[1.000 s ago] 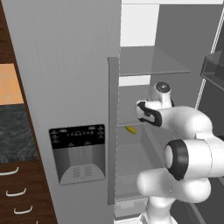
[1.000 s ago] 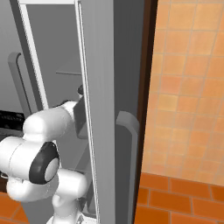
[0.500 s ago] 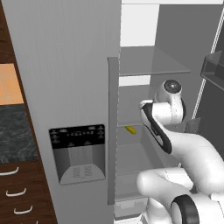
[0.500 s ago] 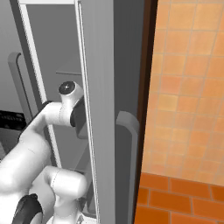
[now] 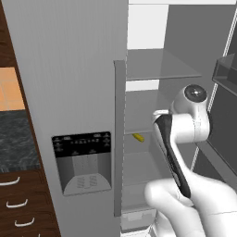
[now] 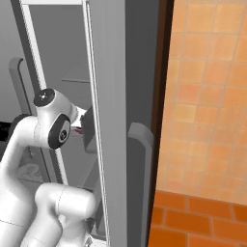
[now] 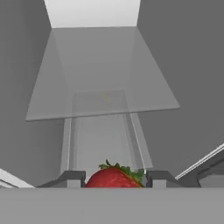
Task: Take the strawberry from the fridge and place it on top of the pancake, located on the dining counter.
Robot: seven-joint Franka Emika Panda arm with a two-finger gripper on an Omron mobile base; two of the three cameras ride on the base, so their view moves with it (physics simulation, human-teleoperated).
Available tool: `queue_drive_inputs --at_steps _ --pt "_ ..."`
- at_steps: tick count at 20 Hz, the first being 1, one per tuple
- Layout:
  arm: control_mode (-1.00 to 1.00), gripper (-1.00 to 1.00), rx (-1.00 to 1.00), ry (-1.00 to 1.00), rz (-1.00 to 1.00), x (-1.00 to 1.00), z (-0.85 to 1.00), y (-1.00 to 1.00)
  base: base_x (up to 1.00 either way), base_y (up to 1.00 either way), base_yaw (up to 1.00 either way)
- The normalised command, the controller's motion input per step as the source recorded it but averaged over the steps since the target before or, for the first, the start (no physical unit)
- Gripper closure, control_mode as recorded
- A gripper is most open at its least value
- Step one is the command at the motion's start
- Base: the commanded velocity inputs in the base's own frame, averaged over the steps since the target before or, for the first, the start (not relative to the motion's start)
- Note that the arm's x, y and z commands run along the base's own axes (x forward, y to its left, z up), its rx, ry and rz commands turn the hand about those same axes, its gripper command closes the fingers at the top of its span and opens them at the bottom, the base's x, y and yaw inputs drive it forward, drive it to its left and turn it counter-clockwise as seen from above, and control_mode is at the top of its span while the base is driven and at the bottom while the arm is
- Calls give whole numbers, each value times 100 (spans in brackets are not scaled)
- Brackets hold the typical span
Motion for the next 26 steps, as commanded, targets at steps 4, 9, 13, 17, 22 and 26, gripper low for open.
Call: queue_drive_inputs --at_steps 4,9,13,17,22,26 --pt "-100 100 0 4 0 -100 56 17 0 0 0" --pt "-100 100 0 4 0 -100 56 19 0 0 0" --pt "-100 100 2 4 0 -100 47 24 0 0 0" --pt "-100 100 0 0 0 -98 44 40 0 0 0" --pt "-100 100 1 0 9 -77 17 10 0 0 0" --pt "-100 100 0 0 2 -17 0 0 0 0 0"
